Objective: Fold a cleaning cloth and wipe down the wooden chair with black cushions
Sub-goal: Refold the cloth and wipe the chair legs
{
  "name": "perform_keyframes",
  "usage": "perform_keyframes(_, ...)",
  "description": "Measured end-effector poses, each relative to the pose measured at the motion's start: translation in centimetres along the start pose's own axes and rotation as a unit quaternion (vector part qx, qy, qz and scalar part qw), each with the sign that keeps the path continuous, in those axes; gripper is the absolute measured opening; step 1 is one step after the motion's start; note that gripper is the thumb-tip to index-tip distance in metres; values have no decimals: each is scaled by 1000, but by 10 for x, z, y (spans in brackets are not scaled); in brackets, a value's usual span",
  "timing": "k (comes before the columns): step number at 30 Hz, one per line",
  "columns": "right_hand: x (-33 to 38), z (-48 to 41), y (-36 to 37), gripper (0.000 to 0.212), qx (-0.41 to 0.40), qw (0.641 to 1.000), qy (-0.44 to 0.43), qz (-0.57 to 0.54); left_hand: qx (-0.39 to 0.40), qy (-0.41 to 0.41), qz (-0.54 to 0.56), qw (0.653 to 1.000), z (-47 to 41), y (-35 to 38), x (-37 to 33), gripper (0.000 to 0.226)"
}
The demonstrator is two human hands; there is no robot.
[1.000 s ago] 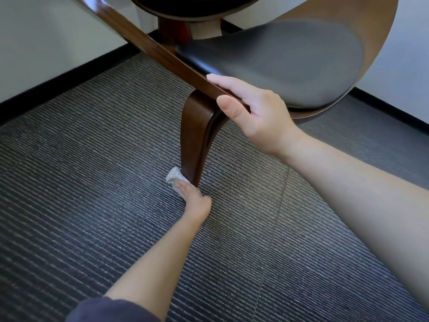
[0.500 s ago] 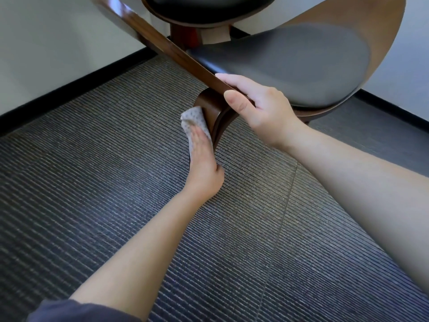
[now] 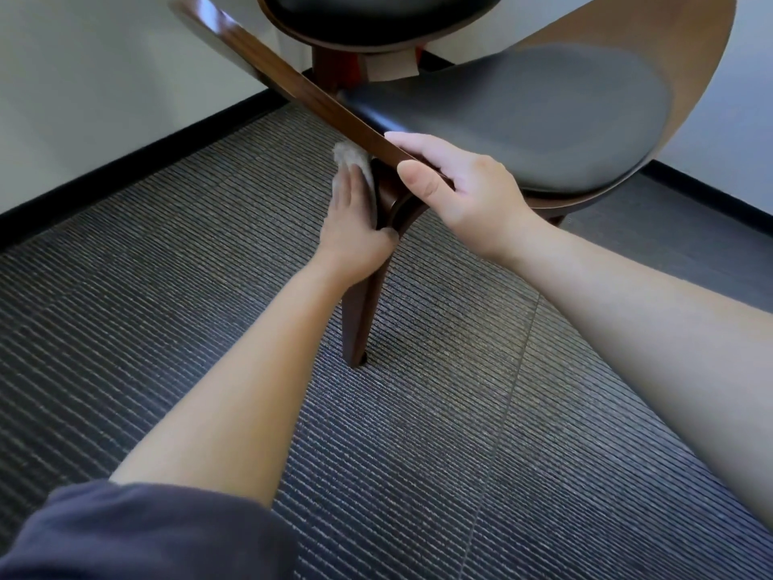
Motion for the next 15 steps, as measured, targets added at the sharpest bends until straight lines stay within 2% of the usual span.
perform_keyframes(2,0,0,0,63,-1,1000,-2,0,5,69,-19,997,13,6,-2,106)
perform_keyframes(6,-1,0,0,61,-2,1000,-4,-4,-43,124,-93,987,39,20,6,98)
perform_keyframes(11,-1,-1,-1,64,2,1000,2,-4,-133,109,-125,977,57,36,14,76)
perform_keyframes(15,-3,-1,-1,64,5,1000,2,-1,-123,83,-135,980,74,36,23,74)
Point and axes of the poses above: each hand's wrist, its own z-axis away from the middle knuckle, its own y-axis out of the palm, x = y × z, the point moved 1 cm from there along -z, towards the middle knuckle, and after that the axes turned 11 degrees about -x, right-handed, at the moved point
